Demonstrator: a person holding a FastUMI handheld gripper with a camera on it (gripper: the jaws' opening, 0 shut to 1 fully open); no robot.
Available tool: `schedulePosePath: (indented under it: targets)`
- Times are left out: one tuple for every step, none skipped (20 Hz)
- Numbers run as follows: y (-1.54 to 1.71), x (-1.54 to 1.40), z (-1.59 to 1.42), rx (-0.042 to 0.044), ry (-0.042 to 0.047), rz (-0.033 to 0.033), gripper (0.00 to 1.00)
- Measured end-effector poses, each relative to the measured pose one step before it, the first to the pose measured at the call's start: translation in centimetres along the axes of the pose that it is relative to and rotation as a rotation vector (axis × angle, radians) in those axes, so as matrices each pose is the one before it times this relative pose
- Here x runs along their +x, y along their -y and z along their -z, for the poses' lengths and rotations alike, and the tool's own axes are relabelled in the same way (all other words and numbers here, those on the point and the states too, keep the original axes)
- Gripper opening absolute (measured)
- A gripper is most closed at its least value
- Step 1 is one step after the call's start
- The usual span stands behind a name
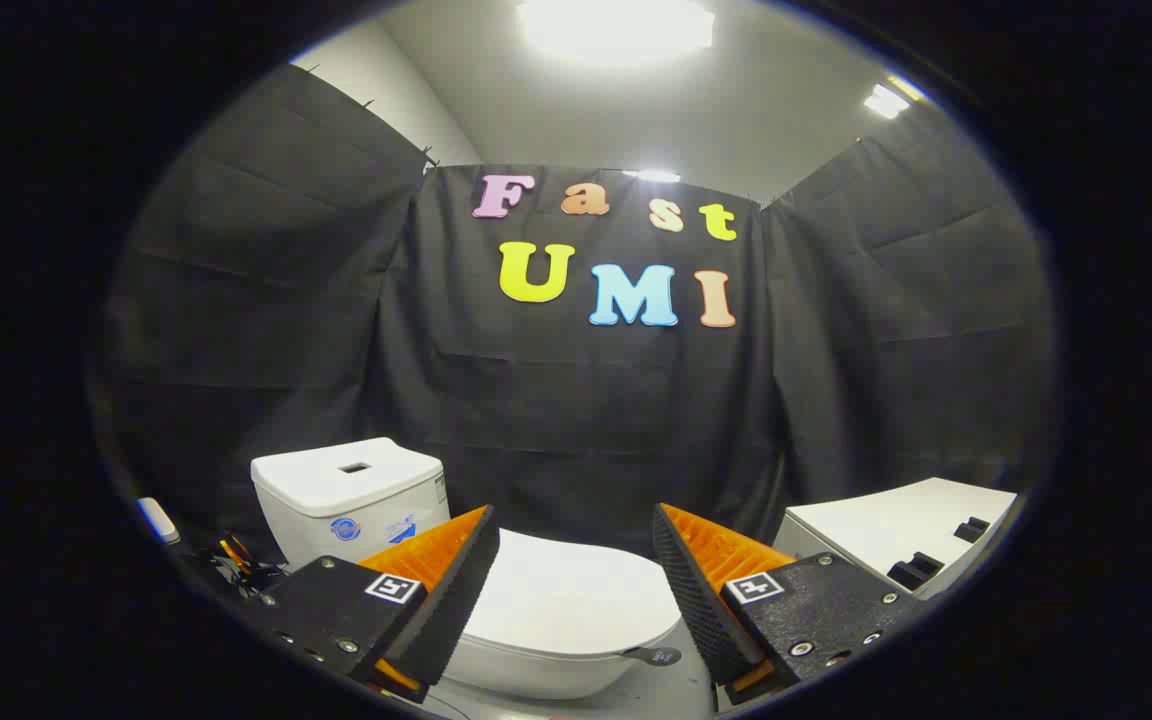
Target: Open the toilet lid.
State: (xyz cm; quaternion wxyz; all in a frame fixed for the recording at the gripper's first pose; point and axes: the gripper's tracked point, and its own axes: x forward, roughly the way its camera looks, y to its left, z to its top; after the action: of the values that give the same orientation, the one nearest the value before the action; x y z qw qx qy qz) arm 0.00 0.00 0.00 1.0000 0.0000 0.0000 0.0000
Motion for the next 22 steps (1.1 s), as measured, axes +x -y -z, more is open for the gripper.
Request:
schedulePosePath:
  targets:
    - [-0.075, -0.124, 0.122, 0.00165, -0.00144, 0.00007, 0.95]
    - [0.054, 0.032, 0.014, 0.00117, -0.00182, 0.00063, 0.95]
    - [0.103, 0.157, 0.003, -0.00042, -0.00189, 0.00178, 0.95]
    - [0.041, -0.044, -0.007, -0.0001, -0.00038, 0.00171, 0.95]
    - [0.011, -0.015, 0.045, 0.00241, 0.00025, -0.0002, 0.95]
    - [-0.006, 0.009, -0.055, 0.00182, 0.00062, -0.00001, 0.95]
    - [0.019, -0.045, 0.019, 0.0004, 0.00084, 0.00016, 0.95]
    - [-0.042, 0.027, -0.068, 0.0, 0.00029, -0.00047, 0.95]
    - [-0.016, 0.044, 0.043, 0.00043, -0.00088, -0.00068, 0.95]
    - [0.003, 0.014, -0.081, -0.00005, 0.00021, -0.00091, 0.95]
    - [-0.056, -0.068, 0.02, -0.00047, 0.00133, -0.00118, 0.95]
    - [0.018, -0.005, -0.046, 0.00059, 0.00125, 0.00086, 0.95]
    - [0.011, -0.079, -0.008, 0.00241, 0.0018, 0.00063, 0.95]
    - [0.028, -0.069, -0.059, 0.00389, 0.00169, 0.0006, 0.95]
    - [0.15, 0.123, 0.006, 0.00427, 0.00107, 0.00174, 0.95]
    - [0.067, -0.041, -0.029, 0.00228, 0.00068, 0.00213, 0.95]
    - [0.062, 0.013, 0.046, 0.00134, 0.00132, 0.00153, 0.95]
    - [0.031, -0.091, -0.1, -0.00078, 0.00235, 0.00215, 0.95]
    - [0.084, 0.006, 0.021, 0.00005, 0.00251, 0.00179, 0.95]
    - [0.076, -0.014, -0.133, 0.00035, 0.00253, 0.00183, 0.95]
    - [-0.009, 0.05, 0.057, -0.0003, 0.00098, 0.00066, 0.95]
    - [0.16, 0.006, 0.03, -0.00128, -0.00002, 0.00393, 0.95]
